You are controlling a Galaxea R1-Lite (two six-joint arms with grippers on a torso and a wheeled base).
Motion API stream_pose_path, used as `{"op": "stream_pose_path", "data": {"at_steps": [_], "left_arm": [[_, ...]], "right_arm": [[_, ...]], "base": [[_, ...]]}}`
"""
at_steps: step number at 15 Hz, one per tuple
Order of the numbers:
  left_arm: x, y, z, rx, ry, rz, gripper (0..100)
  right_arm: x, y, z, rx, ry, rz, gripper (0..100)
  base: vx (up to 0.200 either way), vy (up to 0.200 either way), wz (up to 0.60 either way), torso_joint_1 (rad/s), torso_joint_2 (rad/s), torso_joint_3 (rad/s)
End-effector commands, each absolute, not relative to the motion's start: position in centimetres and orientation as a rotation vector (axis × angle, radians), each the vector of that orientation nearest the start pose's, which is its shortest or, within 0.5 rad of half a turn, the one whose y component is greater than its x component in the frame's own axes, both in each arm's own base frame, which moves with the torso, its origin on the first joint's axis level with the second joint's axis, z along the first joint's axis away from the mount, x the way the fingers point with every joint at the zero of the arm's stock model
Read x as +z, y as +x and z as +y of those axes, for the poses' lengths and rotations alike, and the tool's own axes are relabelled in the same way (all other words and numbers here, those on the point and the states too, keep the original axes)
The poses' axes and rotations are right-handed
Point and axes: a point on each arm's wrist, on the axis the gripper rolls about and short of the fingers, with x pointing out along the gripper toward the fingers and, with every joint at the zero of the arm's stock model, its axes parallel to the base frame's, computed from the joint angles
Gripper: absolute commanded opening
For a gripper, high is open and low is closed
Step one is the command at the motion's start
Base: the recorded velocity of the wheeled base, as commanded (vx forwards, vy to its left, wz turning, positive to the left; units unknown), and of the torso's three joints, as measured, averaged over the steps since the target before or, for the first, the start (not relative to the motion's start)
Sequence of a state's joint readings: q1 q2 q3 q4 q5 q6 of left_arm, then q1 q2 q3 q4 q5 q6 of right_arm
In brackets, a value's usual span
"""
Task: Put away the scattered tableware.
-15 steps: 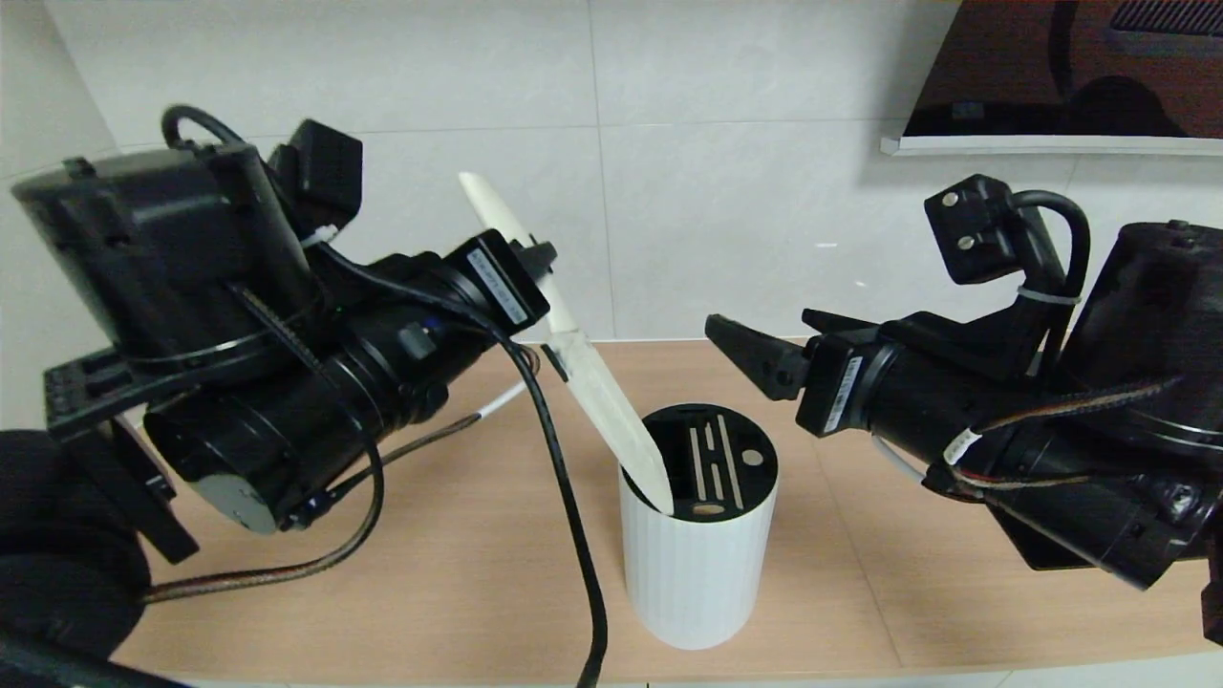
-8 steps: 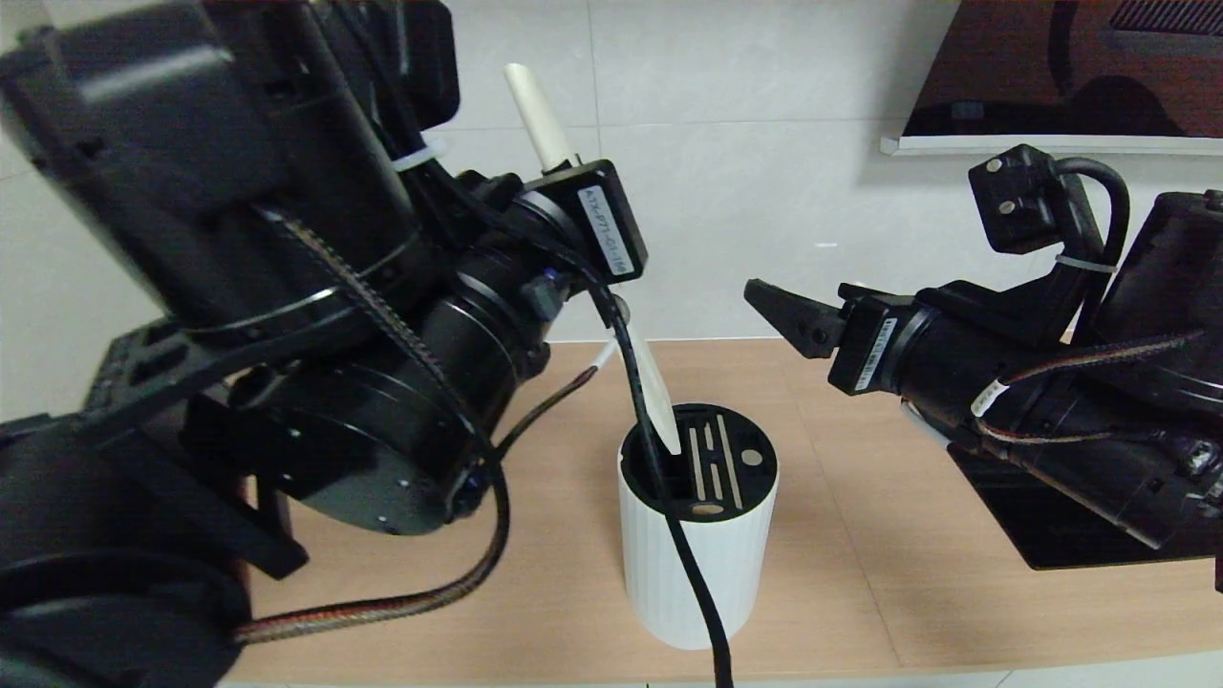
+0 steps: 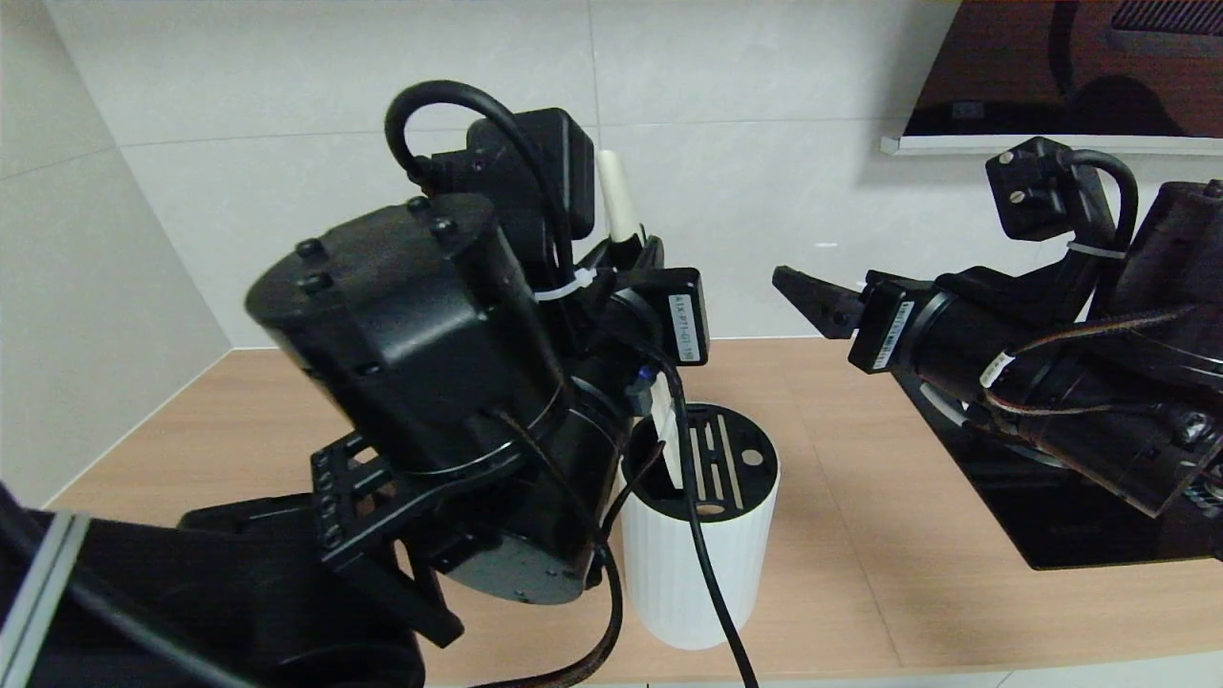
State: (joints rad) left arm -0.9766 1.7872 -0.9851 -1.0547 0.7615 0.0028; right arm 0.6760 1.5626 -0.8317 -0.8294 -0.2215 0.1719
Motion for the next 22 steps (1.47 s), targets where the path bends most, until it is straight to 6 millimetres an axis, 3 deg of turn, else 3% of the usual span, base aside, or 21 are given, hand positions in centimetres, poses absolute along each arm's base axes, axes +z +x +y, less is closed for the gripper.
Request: {"op": "stream_pose_path", "data": {"at_steps": [1,9,13,22], "left_arm": [[23.4,20.3,-27.4,-0.215,-0.173,-0.149,0],[20.9,21.1,-28.6,-0.214,-0.128,-0.107,0],[17.5,21.8,-29.5,-0.215,-0.057,-0.044,0],[14.0,22.3,-30.2,-0.183,0.015,0.011,0]], "right_arm": [[24.9,22.2,17.1,0.459,0.209,-0.048,100],[24.7,22.2,17.1,0.458,0.207,-0.044,100],[24.5,22.3,17.2,0.459,0.203,-0.035,100],[23.9,22.6,17.5,0.458,0.193,-0.019,100]], "base": [[0.000,0.000,0.00,0.000,0.00,0.000],[0.000,0.000,0.00,0.000,0.00,0.000],[0.000,0.000,0.00,0.000,0.00,0.000],[0.000,0.000,0.00,0.000,0.00,0.000]]}}
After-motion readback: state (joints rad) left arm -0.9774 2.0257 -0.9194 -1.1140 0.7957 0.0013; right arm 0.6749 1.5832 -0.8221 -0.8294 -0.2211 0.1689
